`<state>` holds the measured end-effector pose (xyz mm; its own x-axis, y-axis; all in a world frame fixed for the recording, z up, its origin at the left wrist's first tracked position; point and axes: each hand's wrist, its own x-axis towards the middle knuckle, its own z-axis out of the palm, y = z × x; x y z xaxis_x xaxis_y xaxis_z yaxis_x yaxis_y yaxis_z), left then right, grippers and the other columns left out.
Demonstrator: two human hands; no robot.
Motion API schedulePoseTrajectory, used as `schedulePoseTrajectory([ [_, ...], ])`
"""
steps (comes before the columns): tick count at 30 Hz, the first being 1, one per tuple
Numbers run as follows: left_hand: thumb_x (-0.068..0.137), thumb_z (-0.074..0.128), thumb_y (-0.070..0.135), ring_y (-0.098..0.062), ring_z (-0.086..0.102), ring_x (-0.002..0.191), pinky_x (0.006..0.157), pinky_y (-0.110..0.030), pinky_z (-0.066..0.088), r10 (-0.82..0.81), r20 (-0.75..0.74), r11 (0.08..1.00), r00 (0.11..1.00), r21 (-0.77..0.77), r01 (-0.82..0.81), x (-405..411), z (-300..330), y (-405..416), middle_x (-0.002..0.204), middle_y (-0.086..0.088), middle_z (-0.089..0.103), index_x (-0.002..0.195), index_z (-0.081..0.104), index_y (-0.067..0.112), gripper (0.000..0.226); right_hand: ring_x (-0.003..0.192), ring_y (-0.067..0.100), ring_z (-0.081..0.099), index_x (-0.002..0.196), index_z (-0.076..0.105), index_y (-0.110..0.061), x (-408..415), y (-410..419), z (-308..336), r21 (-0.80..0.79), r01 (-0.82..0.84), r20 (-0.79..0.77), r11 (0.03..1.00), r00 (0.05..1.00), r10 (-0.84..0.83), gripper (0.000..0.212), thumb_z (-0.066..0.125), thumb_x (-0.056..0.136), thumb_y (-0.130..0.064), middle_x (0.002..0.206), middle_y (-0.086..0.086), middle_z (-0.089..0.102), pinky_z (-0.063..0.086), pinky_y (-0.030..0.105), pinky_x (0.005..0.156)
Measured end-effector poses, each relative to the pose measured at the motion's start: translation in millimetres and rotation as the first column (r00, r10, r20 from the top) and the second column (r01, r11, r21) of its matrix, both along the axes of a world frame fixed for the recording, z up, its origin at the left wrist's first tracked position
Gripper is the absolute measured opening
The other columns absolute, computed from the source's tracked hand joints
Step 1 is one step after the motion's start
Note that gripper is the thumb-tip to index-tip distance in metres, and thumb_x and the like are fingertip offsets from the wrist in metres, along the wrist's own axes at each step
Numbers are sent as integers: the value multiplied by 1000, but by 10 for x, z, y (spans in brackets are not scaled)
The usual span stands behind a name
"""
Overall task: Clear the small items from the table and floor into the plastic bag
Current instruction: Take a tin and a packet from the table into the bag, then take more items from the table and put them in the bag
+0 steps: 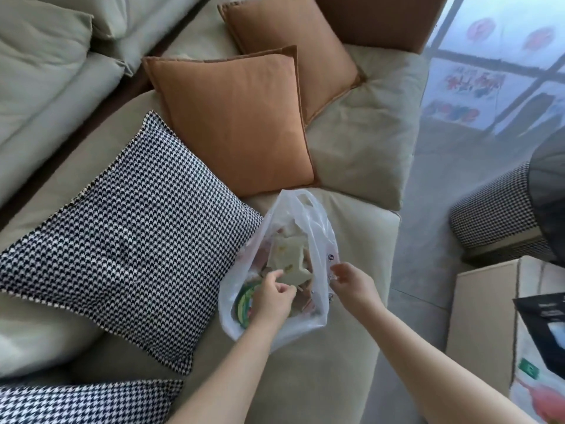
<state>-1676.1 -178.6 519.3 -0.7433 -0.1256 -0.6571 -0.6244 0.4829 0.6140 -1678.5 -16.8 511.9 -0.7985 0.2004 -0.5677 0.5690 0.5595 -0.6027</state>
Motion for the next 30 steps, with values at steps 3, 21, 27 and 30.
schedulePoseTrajectory([
  [3, 89, 58, 18, -15, 58, 79, 75, -27, 45, -109, -4, 993, 994, 40, 109, 67, 77, 329, 78, 7, 59, 129, 53, 15, 40, 111, 20, 57, 123, 59, -19, 204, 249, 46, 76, -14, 32, 997, 999, 12, 35, 52, 88, -17, 120, 3, 61, 45, 28, 89],
  [21, 92, 53, 39, -14, 60, 110, 89, -23, 44, -809, 9, 578, 587, -165, 799, 1353, 9, 2484, 115, 3, 67, 118, 62, 21, 33, 113, 22, 57, 117, 59, -19, 2540, 2289, 6, 242, 385, 114, 890, 900, -420, 31, 52, 92, -36, 121, 2, 63, 44, 37, 96],
  [27, 91, 52, 44, -12, 60, 108, 90, -26, 47, -875, 42, 466, 482, -192, 864, 2003, -82, 3130, 113, 7, 67, 115, 62, 25, 33, 114, 21, 57, 120, 59, -14, 3355, 2909, -66, 231, 485, 122, 844, 846, -519, 33, 52, 93, -33, 123, 3, 62, 45, 32, 94],
  [30, 91, 51, 45, -11, 60, 105, 87, -26, 47, -896, 57, 424, 441, -194, 885, 2296, -114, 3408, 112, 8, 67, 115, 61, 26, 33, 112, 22, 58, 115, 61, -14, 3711, 3165, -111, 228, 519, 130, 824, 823, -554, 30, 53, 91, -32, 121, 3, 64, 46, 33, 92],
])
